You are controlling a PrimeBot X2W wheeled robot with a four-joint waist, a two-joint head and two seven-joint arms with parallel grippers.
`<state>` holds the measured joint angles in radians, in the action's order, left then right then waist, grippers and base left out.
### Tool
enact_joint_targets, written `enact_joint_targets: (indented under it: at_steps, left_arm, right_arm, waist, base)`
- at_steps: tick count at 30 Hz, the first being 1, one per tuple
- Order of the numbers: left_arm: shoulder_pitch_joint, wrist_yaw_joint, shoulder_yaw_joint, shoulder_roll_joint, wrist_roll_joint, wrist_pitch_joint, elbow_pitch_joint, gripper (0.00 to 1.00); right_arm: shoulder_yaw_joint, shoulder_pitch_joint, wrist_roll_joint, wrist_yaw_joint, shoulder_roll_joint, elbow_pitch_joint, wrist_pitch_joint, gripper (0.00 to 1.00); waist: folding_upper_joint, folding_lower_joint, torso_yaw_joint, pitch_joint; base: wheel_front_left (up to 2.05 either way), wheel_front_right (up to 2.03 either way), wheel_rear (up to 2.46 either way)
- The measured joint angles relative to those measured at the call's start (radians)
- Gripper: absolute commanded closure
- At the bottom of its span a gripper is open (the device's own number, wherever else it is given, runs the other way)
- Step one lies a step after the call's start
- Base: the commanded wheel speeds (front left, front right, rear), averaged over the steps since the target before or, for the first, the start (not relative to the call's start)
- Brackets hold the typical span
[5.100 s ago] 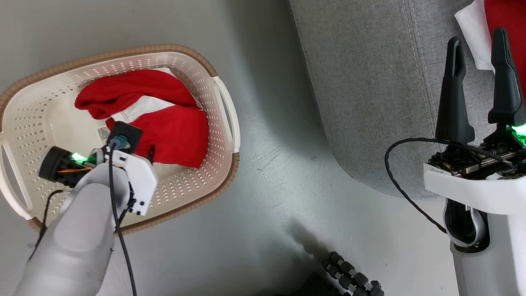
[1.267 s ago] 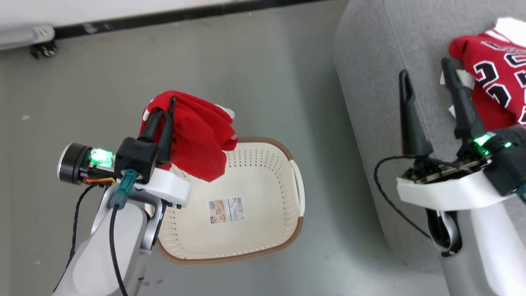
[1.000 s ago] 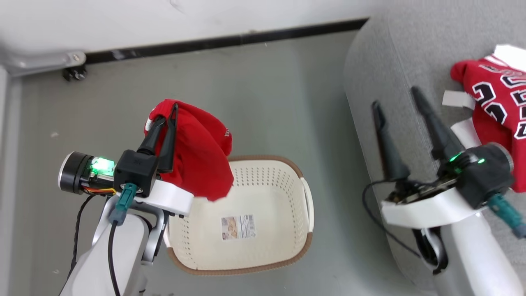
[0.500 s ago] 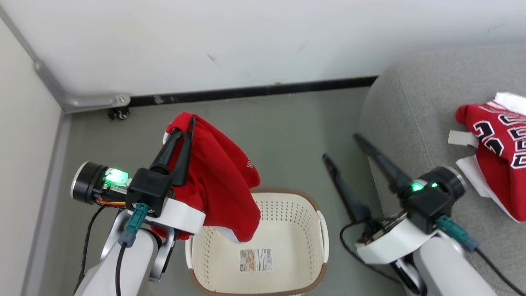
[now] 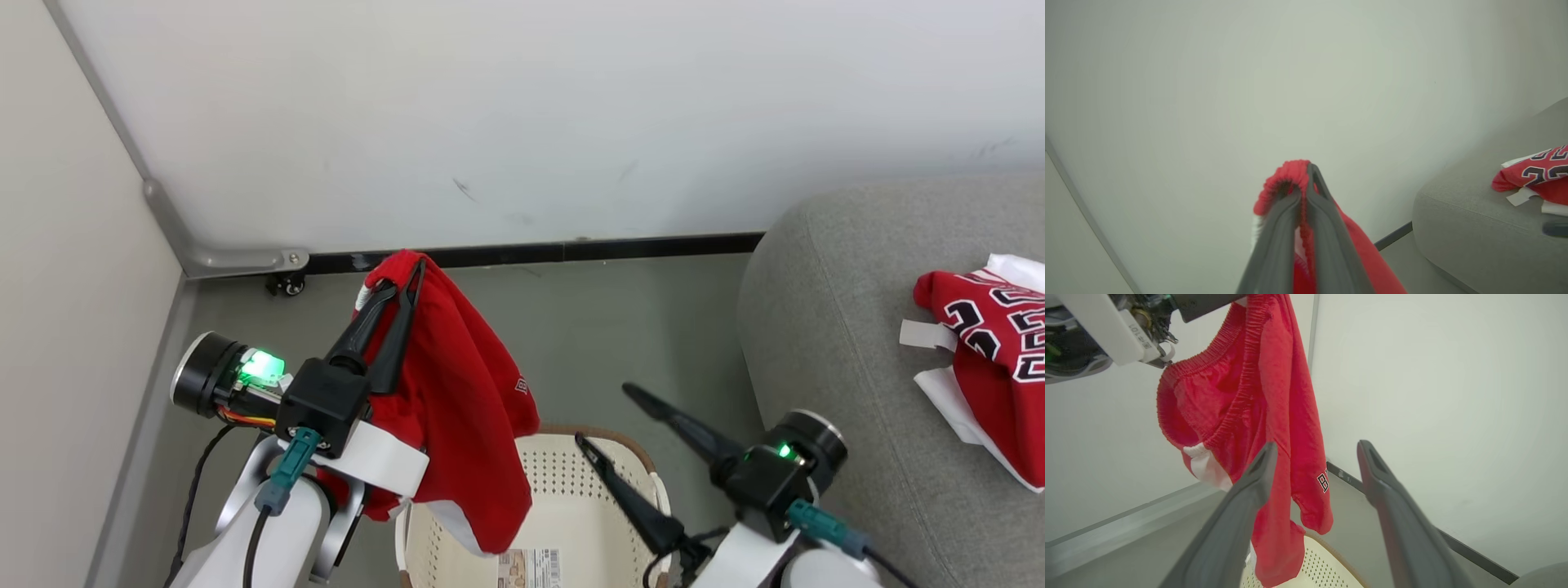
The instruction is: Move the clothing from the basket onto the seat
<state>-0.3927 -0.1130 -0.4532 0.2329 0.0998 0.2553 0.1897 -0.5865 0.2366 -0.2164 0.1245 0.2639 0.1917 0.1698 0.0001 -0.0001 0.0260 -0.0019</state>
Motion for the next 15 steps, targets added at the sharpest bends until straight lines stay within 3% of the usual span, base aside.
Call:
enact_joint_targets:
  at_steps: [15]
  left_arm:
    - [-0.002, 0.036, -0.04, 0.004, -0.015, 0.0, -0.062, 1.0]
  right_arm:
    - [-0.133, -0.037, -0.071, 0.0, 0.077, -0.035, -0.064, 0.0]
  waist:
    - [0.0, 0.0, 0.03, -0.074]
  base:
    - [0.0, 0.0, 0.0]
